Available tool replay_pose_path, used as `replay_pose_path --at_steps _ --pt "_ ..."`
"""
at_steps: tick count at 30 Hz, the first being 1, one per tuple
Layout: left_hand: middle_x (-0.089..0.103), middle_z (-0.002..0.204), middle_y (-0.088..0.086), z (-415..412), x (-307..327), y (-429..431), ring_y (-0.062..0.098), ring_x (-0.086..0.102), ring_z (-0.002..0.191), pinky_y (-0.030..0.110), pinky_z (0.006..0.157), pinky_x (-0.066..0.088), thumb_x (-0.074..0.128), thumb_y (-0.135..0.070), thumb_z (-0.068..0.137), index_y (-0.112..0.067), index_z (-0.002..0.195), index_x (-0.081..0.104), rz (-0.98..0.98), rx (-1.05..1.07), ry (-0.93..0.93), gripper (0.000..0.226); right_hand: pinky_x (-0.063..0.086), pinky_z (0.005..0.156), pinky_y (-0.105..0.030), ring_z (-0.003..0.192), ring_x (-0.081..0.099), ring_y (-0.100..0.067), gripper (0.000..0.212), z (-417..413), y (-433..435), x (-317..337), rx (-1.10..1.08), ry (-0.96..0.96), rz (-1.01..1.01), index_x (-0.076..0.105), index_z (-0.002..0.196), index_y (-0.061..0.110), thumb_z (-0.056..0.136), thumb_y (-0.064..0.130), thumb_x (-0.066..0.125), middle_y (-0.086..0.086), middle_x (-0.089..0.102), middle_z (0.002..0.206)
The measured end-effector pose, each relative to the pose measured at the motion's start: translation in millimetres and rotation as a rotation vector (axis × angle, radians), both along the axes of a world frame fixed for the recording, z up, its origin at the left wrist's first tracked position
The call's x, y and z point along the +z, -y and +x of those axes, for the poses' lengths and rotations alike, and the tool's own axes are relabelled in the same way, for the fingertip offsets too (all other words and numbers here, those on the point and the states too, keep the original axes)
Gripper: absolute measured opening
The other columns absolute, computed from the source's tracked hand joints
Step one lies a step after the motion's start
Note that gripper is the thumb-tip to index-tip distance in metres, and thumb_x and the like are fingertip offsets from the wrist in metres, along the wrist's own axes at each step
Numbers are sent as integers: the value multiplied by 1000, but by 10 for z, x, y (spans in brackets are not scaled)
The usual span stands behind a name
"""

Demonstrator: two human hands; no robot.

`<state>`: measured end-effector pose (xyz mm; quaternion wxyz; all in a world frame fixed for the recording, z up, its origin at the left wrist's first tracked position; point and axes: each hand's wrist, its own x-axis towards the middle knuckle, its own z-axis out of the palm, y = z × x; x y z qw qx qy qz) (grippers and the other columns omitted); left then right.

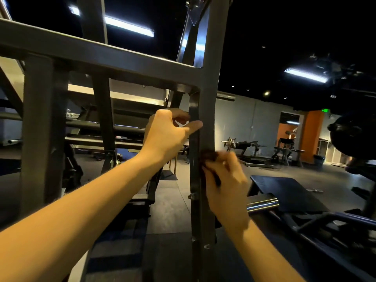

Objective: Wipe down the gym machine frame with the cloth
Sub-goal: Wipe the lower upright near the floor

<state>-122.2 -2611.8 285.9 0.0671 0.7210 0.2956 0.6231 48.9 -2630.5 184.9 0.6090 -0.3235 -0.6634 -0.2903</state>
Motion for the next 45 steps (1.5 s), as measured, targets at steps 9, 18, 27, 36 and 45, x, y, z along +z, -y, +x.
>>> replay_pose_path --at_steps 9,18,27,36,45 --pt "73 97 -2 68 -313 -78 14 68 90 41 87 59 76 -49 85 -18 105 74 -93 110 -20 37 48 80 -2 81 62 10 12 -24 144 194 39 -77 -110 67 102 2 92 4 74 -3 66 93" --pt "72 94 -9 102 -366 -105 8 68 89 33 87 59 76 -50 86 -21 106 73 -132 65 10 36 62 81 -33 95 71 -16 18 102 193 -757 17 -56 -223 69 108 2 90 4 72 -8 68 108" --pt "68 95 -9 120 -489 -49 5 64 87 25 81 56 78 -45 86 -20 109 71 -120 93 -22 35 54 81 -13 85 67 -15 13 -67 97 80 -20 -148 -44 73 103 1 94 11 70 -14 70 101" --pt "61 86 -15 206 -917 -17 9 63 89 29 87 51 79 -49 83 -27 96 64 -257 133 -114 30 62 76 -36 94 68 -14 11 168 333 -1365 -40 -48 -345 71 103 9 94 14 65 0 67 106" --pt "55 87 -25 250 -1186 -76 -4 55 81 14 74 42 75 -55 84 -34 105 62 -229 129 -114 33 56 84 -21 93 65 -10 9 36 221 -1015 -44 -195 -192 70 101 4 93 1 70 -8 67 104"
